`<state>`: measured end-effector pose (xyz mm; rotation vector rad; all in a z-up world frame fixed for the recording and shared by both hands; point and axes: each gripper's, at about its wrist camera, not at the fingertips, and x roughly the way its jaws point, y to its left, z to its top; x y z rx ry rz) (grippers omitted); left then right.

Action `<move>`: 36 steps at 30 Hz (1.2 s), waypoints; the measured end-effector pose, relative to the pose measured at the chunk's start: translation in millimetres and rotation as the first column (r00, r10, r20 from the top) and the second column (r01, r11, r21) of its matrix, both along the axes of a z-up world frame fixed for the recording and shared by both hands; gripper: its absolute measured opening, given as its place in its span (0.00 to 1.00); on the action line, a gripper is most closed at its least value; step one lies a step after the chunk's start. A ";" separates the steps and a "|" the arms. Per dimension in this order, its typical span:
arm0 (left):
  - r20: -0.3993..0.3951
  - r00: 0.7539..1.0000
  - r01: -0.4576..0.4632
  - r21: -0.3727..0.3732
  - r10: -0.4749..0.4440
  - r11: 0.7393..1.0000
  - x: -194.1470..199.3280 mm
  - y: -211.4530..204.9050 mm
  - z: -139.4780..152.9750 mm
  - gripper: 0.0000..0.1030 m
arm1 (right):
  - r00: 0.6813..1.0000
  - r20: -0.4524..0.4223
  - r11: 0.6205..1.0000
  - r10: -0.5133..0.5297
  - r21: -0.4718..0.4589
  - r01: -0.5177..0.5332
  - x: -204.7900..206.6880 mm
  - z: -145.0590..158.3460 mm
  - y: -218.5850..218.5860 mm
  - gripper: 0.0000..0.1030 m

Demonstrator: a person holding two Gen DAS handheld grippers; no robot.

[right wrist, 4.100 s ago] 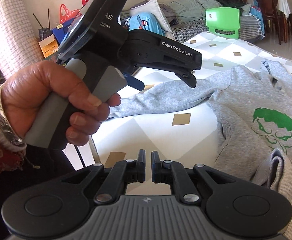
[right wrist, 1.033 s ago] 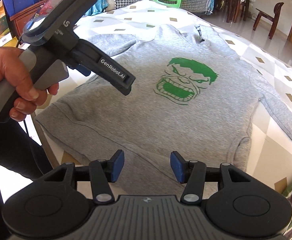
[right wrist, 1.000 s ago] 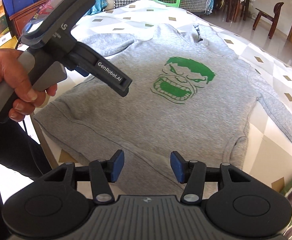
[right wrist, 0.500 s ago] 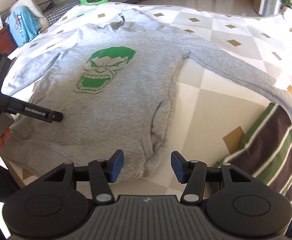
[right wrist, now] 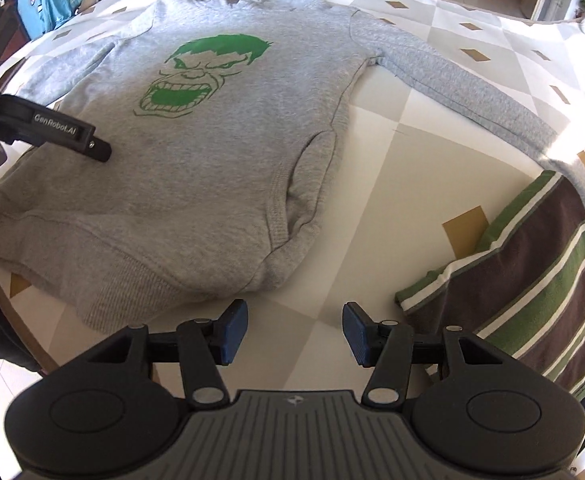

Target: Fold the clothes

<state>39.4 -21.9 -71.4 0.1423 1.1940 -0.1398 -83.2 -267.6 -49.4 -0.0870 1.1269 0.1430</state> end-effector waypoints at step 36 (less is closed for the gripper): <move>0.002 0.998 0.069 -0.074 -0.069 0.995 -13.0 1.0 9.3 1.00 | 0.960 0.100 0.848 -0.263 0.499 0.180 59.4 2.9 18.4 0.52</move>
